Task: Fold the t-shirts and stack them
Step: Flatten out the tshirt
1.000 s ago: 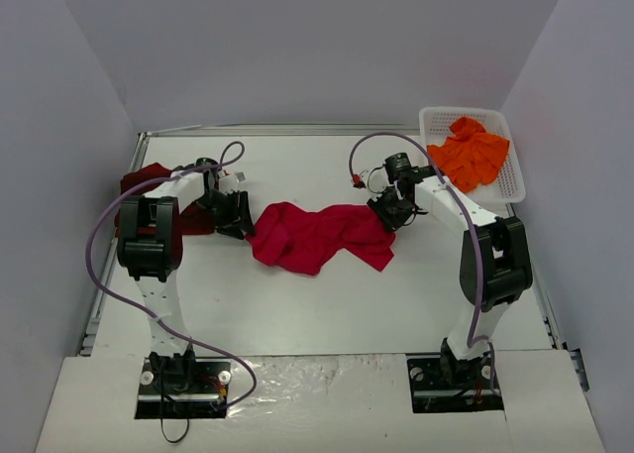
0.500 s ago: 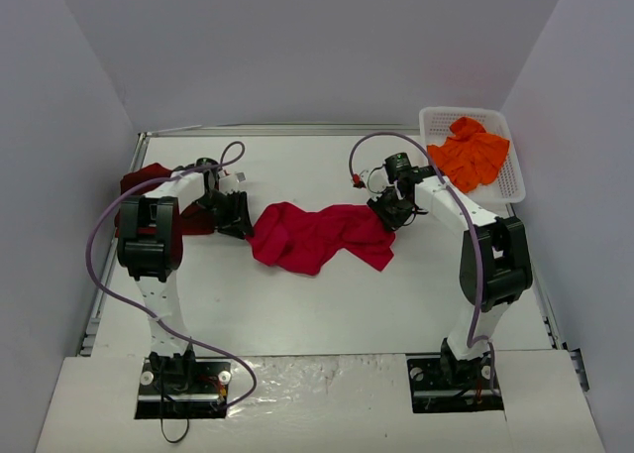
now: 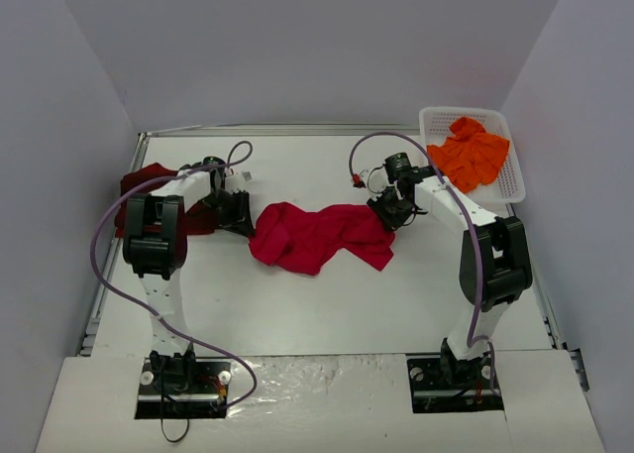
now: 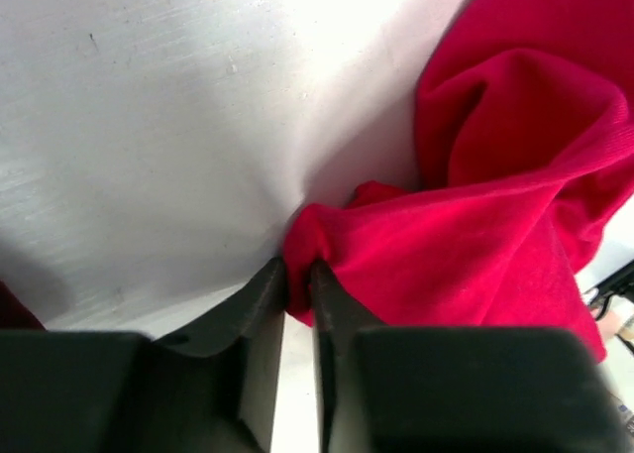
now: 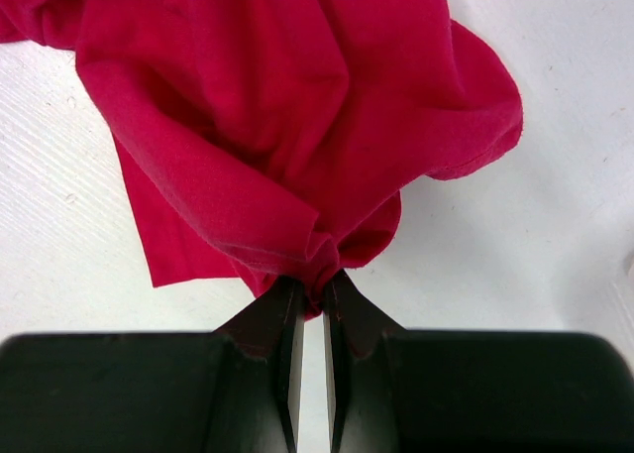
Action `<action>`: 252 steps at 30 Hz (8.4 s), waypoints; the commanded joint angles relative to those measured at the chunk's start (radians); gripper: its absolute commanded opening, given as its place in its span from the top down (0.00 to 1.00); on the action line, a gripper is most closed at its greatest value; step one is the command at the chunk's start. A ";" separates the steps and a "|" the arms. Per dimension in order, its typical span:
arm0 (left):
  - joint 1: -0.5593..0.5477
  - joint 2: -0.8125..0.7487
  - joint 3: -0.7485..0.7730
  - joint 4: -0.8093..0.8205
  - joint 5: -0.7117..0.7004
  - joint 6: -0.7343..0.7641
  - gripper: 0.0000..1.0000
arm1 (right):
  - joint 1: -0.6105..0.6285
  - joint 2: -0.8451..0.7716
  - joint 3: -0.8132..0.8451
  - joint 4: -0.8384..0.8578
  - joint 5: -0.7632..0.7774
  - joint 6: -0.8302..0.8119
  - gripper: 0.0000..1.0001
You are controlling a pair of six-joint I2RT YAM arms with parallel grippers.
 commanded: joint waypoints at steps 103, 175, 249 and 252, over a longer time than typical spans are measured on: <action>0.072 -0.679 0.206 -0.184 -0.409 0.264 0.98 | -0.174 -0.113 0.524 -0.232 -0.283 0.002 1.00; 0.132 -0.762 -0.038 -0.127 -0.326 0.268 0.98 | -0.068 0.430 0.430 -0.321 -0.452 -0.110 1.00; -0.167 -0.249 -0.049 -0.138 -0.023 0.181 0.64 | -0.315 -0.040 0.388 -0.120 -0.168 0.069 1.00; -0.200 -0.216 -0.054 -0.137 -0.089 0.178 0.61 | -0.315 -0.037 0.369 -0.110 -0.158 0.063 1.00</action>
